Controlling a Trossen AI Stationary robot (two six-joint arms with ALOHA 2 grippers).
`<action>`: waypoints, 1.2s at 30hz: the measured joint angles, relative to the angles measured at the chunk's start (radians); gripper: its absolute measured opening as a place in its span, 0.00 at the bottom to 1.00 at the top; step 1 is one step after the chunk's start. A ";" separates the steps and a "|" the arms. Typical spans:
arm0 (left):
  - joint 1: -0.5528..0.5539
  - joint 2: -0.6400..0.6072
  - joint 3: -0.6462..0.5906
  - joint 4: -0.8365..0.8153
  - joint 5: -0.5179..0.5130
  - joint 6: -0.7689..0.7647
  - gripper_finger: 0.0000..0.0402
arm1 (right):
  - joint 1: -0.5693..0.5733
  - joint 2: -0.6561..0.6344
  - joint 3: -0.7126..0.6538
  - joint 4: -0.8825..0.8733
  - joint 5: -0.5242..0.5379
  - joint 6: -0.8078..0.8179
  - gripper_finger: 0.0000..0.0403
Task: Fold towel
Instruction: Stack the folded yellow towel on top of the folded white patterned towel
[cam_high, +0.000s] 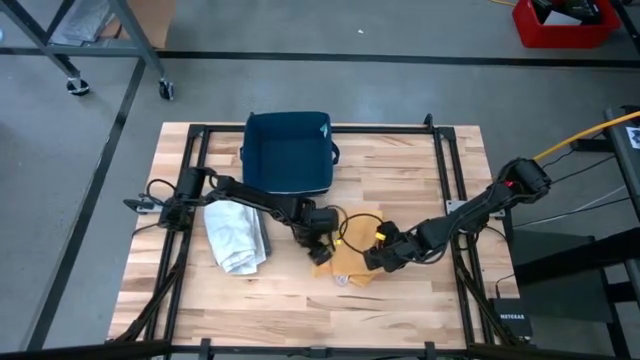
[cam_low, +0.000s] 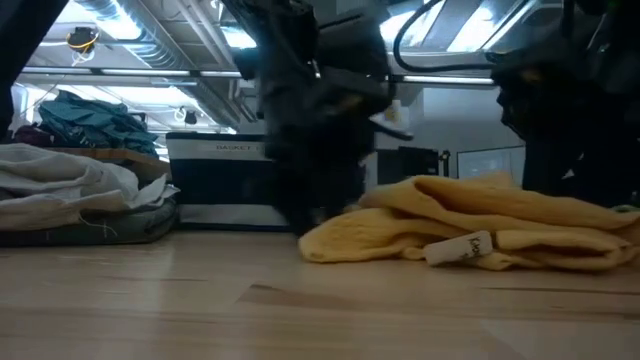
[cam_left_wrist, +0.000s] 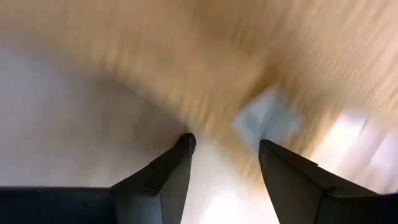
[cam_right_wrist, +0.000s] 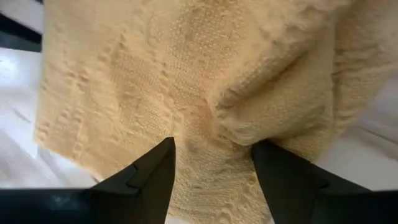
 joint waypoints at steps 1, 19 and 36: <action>-0.001 -0.009 -0.001 -0.046 0.014 0.016 0.45 | 0.000 0.006 0.000 0.015 0.000 0.000 0.54; -0.036 -0.176 -0.008 -0.438 -0.294 0.052 0.45 | -0.001 0.102 0.053 0.345 0.142 -0.236 0.54; -0.023 -0.176 -0.007 -0.357 -0.302 -0.097 0.45 | 0.000 0.051 0.084 0.092 0.179 -0.126 0.54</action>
